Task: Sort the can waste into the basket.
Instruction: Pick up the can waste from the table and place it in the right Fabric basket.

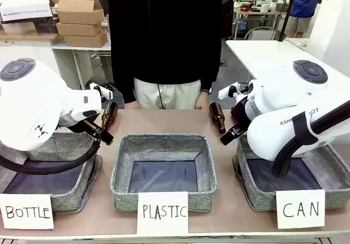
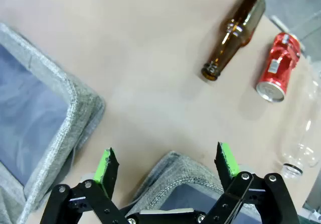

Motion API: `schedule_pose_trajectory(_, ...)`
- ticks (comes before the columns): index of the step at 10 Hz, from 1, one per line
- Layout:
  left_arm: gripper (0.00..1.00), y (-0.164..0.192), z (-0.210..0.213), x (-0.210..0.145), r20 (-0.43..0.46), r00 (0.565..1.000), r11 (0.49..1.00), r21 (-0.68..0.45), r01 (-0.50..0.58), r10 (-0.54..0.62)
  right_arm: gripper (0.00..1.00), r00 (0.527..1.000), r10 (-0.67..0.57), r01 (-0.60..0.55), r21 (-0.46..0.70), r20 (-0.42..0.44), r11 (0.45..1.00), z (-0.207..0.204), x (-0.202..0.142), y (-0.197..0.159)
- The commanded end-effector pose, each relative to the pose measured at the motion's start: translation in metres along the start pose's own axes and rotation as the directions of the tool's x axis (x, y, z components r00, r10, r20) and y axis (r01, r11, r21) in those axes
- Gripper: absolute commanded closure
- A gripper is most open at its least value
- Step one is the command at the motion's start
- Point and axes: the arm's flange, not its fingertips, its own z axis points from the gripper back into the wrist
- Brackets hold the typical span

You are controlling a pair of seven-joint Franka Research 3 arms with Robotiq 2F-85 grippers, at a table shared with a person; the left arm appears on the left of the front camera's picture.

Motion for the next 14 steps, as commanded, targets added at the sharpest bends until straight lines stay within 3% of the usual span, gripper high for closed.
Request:
schedule_pose_trajectory(1,0.0,0.0,0.0,0.0,0.0,1.0,1.0,0.0,0.0,0.0,0.0,1.0,0.0,0.0,0.0,0.0,1.0,0.0,0.0,0.0)
schedule_pose_trajectory(12,0.0,0.0,0.0,0.0,0.0,1.0,1.0,0.0,0.0,0.0,0.0,1.0,0.0,0.0,0.0,0.0,1.0,0.0,0.0,0.0)
schedule_pose_trajectory(13,0.0,0.007,0.026,0.022,-0.064,0.996,0.998,-0.032,-0.06,0.057,0.0,1.0,-0.011,0.012,0.048,-0.011,0.999,0.029,0.023,-0.004)
schedule_pose_trajectory(14,0.0,0.013,0.078,0.041,-0.207,0.972,0.989,-0.081,-0.127,0.108,0.0,0.987,-0.158,0.159,0.016,-0.04,0.987,0.084,0.044,0.002)
